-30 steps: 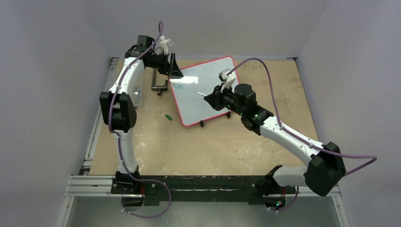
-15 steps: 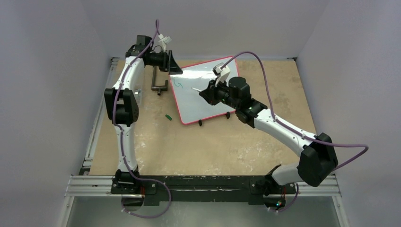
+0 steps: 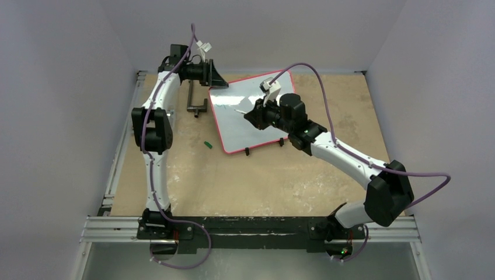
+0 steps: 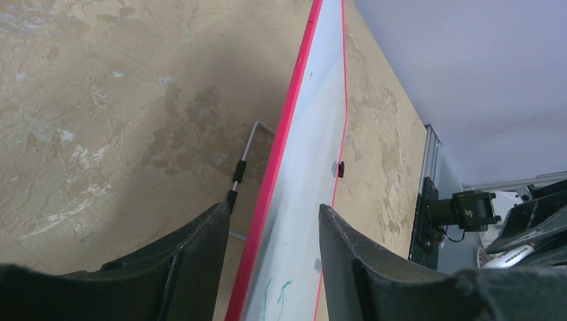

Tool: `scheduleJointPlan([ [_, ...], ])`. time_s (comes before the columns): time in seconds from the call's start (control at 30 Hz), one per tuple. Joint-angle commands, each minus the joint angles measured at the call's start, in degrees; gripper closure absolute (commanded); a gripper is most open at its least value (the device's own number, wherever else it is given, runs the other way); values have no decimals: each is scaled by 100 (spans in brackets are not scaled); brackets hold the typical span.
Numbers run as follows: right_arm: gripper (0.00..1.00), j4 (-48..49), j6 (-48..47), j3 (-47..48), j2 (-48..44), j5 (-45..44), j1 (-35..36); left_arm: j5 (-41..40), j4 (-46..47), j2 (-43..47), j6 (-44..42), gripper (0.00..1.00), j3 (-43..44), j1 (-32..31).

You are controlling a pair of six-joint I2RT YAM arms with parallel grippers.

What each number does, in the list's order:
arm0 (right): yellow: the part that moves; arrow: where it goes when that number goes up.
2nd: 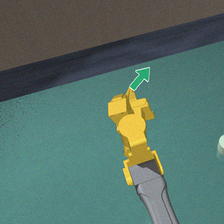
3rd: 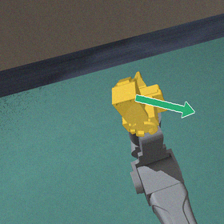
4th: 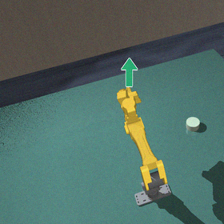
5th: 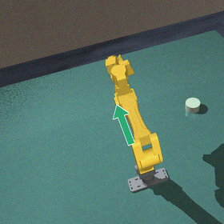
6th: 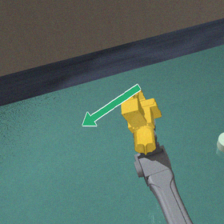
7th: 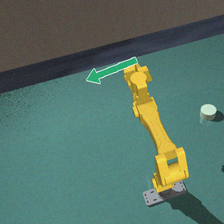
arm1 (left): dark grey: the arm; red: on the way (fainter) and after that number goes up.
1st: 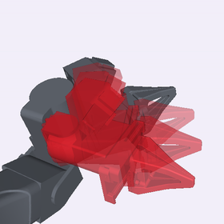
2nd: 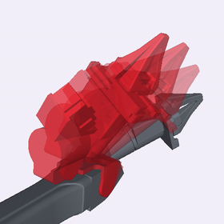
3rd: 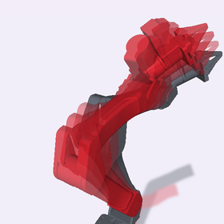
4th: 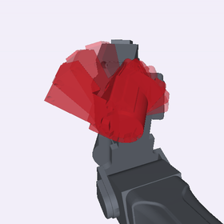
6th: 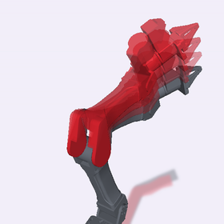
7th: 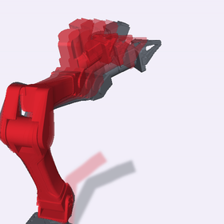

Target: Write a sentence on the whiteboard

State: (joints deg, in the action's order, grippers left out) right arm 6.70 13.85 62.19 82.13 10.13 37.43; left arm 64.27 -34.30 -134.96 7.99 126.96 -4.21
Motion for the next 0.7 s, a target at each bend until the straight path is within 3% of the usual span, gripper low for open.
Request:
scheduleJointPlan([
  [0.0,100,29,-61,323,-19,150,-25,220,234,-163,120,51,321,-31],
  [0.3,100,1,-50,359,7,156,-26,208,316,79,50,70,-73,-114],
  [0.67,100,-109,-57,276,-226,206,-26,-91,1264,1180,194,68,-1881,-256],
])
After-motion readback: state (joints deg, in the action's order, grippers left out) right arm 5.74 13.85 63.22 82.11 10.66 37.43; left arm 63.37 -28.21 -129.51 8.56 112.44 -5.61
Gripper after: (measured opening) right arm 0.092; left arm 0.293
